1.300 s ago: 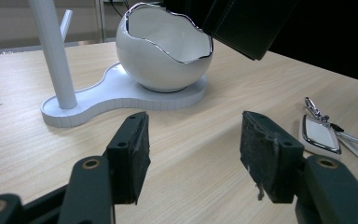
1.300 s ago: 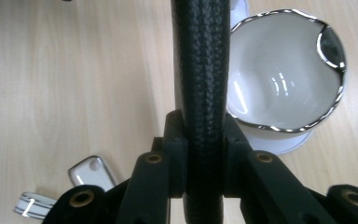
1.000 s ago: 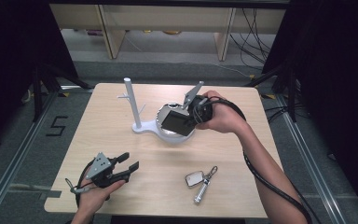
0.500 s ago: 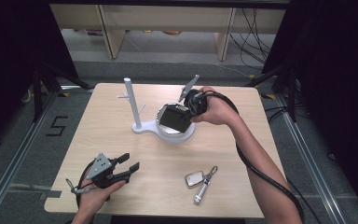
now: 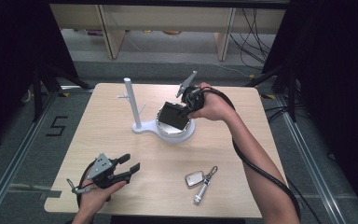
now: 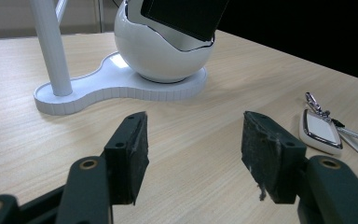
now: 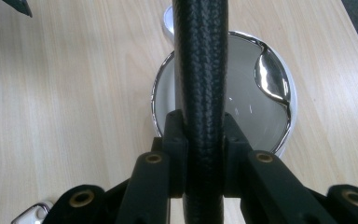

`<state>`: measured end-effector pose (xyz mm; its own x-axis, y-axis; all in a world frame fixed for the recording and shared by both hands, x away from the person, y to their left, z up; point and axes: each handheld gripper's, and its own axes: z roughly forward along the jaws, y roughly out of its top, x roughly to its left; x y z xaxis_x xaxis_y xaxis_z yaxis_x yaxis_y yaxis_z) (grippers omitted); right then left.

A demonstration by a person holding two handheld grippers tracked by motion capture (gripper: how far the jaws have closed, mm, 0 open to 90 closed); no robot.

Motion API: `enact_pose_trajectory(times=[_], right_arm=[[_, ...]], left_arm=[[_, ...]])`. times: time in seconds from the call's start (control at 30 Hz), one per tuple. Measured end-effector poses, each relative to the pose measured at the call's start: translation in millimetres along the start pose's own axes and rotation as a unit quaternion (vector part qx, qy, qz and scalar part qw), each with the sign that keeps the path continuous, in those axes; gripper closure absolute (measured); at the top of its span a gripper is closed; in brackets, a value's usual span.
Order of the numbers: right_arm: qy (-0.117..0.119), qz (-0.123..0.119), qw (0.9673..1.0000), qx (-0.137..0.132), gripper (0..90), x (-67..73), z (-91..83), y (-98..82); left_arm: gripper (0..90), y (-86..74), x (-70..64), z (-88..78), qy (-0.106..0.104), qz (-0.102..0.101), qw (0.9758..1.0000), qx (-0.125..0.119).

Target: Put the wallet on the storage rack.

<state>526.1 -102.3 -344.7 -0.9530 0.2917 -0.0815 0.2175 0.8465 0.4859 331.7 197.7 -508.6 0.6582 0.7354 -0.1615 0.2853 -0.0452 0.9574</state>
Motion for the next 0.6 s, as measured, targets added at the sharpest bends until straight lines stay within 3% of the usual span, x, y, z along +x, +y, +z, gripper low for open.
enact_pose_trajectory(times=[0.37,0.6], right_arm=[[0.004,0.011,0.9999,0.010,77.5,-6.1,11.9,-1.7],[0.010,0.042,0.9991,0.002,71.6,-12.9,25.2,-4.4]], left_arm=[[40.4,-0.2,-0.4,-0.2,0.002,0.001,1.0000,0.006],[40.3,-1.6,-0.3,1.2,-0.003,-0.001,1.0000,0.005]])
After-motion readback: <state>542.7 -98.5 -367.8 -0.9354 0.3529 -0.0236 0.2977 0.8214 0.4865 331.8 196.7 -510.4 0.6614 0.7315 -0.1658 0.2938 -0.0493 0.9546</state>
